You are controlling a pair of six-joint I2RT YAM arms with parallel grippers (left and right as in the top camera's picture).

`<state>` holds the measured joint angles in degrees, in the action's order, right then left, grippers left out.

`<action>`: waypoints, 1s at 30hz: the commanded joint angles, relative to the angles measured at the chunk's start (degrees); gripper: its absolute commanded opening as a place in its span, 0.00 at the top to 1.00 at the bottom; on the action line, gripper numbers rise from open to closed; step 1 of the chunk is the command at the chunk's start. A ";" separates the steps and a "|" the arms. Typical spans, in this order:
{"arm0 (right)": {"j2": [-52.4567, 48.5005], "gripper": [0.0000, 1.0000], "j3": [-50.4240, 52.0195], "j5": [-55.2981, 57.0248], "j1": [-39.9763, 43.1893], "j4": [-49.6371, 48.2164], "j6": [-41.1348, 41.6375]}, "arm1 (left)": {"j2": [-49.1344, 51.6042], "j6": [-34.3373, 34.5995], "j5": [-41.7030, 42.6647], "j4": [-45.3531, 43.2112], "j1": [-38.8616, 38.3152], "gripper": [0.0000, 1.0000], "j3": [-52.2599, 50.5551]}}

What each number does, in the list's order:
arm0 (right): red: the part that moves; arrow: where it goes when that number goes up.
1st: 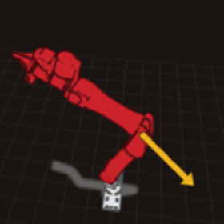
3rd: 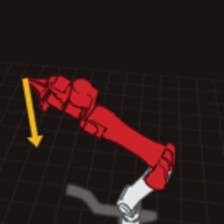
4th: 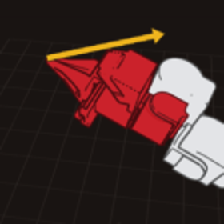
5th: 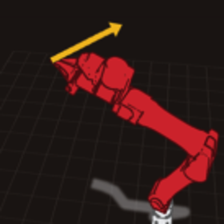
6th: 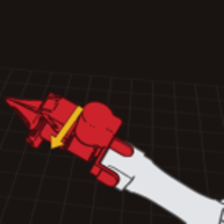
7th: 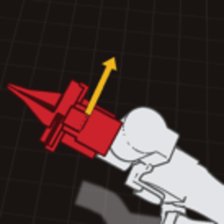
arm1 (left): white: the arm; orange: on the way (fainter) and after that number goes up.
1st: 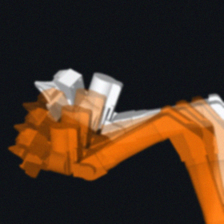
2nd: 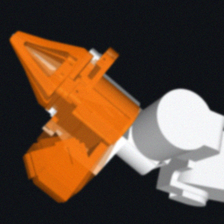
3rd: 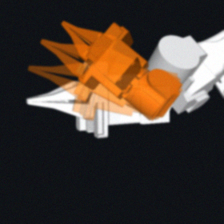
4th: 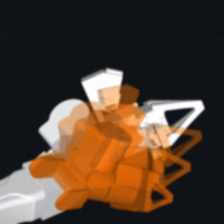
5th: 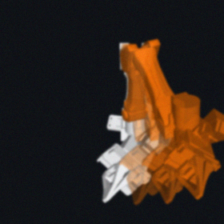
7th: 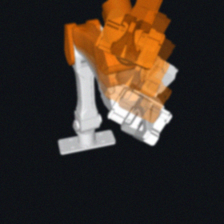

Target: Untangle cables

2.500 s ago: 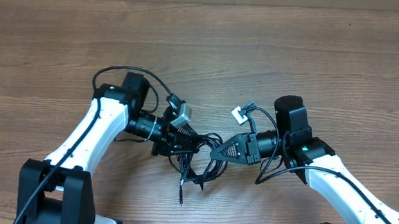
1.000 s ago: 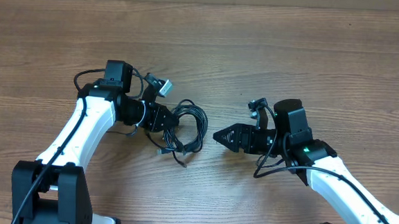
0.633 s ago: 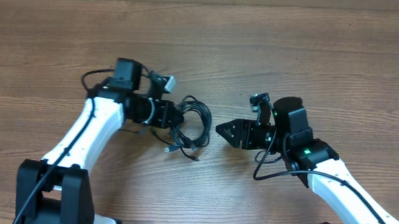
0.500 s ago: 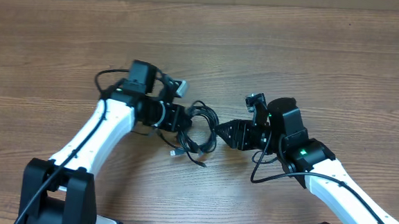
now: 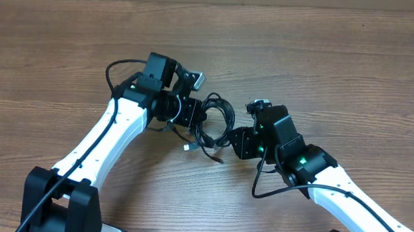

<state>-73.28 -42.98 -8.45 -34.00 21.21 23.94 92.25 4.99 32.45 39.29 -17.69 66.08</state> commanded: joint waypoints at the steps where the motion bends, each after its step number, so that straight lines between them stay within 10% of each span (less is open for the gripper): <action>1: 0.83 0.62 -1.46 2.84 -0.72 -0.35 -0.39 | -0.76 1.05 2.60 -0.13 -1.33 0.96 2.73; 11: 0.83 0.96 -1.46 2.36 -0.72 -2.78 -0.37 | -0.98 1.03 3.39 -0.42 -3.87 0.96 3.19; 30: 15.80 0.96 -1.73 -2.25 8.24 1.62 4.59 | -0.96 21.49 -8.87 -0.98 11.41 0.96 3.19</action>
<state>-59.83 -43.07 -10.68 -26.46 22.74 28.08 92.25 20.73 24.64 38.52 -7.25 67.66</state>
